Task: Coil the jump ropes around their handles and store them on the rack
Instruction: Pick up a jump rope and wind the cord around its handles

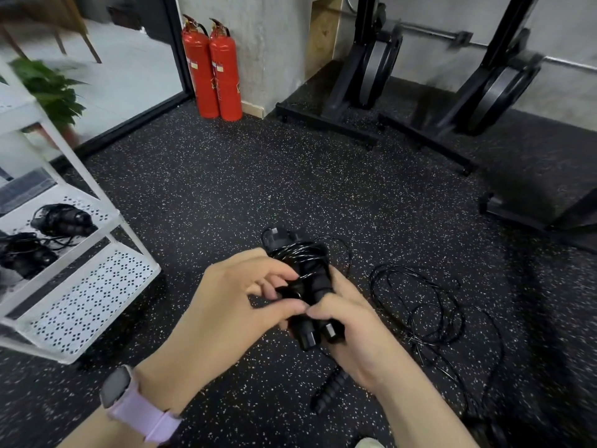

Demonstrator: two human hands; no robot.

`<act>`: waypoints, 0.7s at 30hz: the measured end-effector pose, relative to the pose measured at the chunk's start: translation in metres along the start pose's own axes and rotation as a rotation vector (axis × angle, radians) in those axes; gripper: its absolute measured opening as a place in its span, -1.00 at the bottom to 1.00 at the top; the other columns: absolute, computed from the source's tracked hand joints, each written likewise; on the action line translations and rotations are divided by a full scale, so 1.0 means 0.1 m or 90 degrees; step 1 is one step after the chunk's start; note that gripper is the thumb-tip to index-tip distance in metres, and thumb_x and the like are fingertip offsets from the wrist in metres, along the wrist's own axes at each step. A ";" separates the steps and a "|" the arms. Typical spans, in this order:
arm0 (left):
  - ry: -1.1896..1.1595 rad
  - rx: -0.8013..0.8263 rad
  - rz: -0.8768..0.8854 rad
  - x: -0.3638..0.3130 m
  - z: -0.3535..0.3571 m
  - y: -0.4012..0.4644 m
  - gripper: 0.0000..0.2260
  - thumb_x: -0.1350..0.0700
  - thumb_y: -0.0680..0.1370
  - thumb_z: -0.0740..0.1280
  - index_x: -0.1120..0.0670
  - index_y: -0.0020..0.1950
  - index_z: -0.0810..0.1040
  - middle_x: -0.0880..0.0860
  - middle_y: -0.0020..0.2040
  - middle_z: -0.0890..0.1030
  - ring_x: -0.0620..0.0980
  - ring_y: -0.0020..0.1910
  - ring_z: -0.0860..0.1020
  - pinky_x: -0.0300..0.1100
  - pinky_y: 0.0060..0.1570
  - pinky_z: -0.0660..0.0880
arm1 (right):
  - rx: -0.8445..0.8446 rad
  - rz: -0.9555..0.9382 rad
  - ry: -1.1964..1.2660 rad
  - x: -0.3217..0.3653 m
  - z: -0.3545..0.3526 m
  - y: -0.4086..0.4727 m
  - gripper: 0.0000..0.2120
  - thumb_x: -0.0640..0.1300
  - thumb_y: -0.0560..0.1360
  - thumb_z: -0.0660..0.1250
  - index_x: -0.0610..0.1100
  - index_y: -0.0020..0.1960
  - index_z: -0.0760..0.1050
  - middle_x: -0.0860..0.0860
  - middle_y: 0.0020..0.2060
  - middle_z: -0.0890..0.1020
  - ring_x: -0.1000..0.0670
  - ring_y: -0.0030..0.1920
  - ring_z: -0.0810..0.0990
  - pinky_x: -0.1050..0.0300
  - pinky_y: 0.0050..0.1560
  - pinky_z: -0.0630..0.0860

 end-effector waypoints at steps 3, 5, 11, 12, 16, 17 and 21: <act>-0.028 0.005 -0.045 0.06 -0.01 0.01 -0.76 0.03 0.31 0.64 -0.18 -0.10 0.69 -0.14 -0.13 0.63 -0.13 -0.22 0.62 -0.38 -0.18 0.56 | 0.025 0.009 -0.060 -0.01 -0.01 0.00 -0.35 -0.34 0.31 0.30 -0.08 0.40 0.43 -0.19 0.11 0.68 -0.17 0.00 0.66 -0.01 0.04 0.60; -0.010 0.011 -0.063 0.09 -0.02 0.02 -0.74 -0.01 0.30 0.66 -0.18 -0.12 0.67 -0.15 -0.14 0.63 -0.18 -0.27 0.57 -0.41 -0.23 0.51 | 0.012 0.001 -0.155 -0.03 -0.01 0.00 -0.39 -0.32 0.33 0.36 0.04 0.34 0.47 -0.15 0.09 0.68 -0.12 0.02 0.67 -0.01 0.03 0.60; -0.017 0.007 -0.065 0.10 -0.02 0.03 -0.83 0.02 0.32 0.65 -0.14 -0.19 0.70 -0.11 -0.18 0.63 -0.10 -0.27 0.58 -0.38 -0.24 0.53 | -0.008 -0.019 -0.225 -0.03 0.01 -0.01 -0.54 -0.26 0.45 0.47 0.03 0.29 0.50 -0.09 0.09 0.71 -0.13 0.01 0.71 0.00 0.04 0.66; -0.024 0.015 -0.059 0.09 -0.02 0.02 -0.85 0.03 0.35 0.63 -0.14 -0.17 0.71 -0.11 -0.16 0.64 -0.11 -0.22 0.61 -0.36 -0.19 0.57 | -0.002 -0.013 -0.198 -0.01 0.01 -0.01 -0.58 -0.26 0.48 0.46 -0.01 0.29 0.51 -0.08 0.06 0.71 -0.11 -0.03 0.71 0.07 -0.01 0.64; -0.020 0.092 -0.040 0.08 -0.03 0.01 -0.88 0.06 0.50 0.52 -0.15 -0.01 0.74 -0.18 -0.09 0.68 -0.19 -0.08 0.67 -0.33 -0.02 0.60 | -0.002 0.013 -0.132 0.01 -0.05 -0.05 -0.64 -0.28 0.49 0.45 0.00 0.23 0.57 -0.07 0.01 0.71 -0.09 -0.07 0.71 0.12 -0.03 0.61; -0.008 0.108 -0.042 0.08 -0.02 0.01 -0.87 0.05 0.51 0.50 -0.17 0.01 0.72 -0.21 -0.08 0.68 -0.21 -0.07 0.67 -0.28 0.00 0.61 | -0.001 0.012 -0.129 0.01 -0.06 -0.06 -0.63 -0.29 0.49 0.45 0.02 0.22 0.59 -0.06 0.01 0.72 -0.10 -0.07 0.71 0.11 -0.02 0.61; 0.040 0.135 -0.058 0.08 0.03 0.01 -0.88 -0.05 0.52 0.46 -0.24 0.03 0.62 -0.29 -0.07 0.64 -0.21 -0.12 0.66 -0.17 -0.03 0.64 | -0.008 0.002 -0.079 -0.01 -0.06 -0.07 -0.53 -0.36 0.42 0.47 -0.07 0.28 0.56 -0.12 0.03 0.72 -0.11 -0.05 0.69 0.13 -0.01 0.60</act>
Point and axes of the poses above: each hand's wrist, its own y-axis towards the middle knuckle, its own z-axis out of the palm, x = y × z, the point moved 5 cm from there along y, towards the middle knuckle
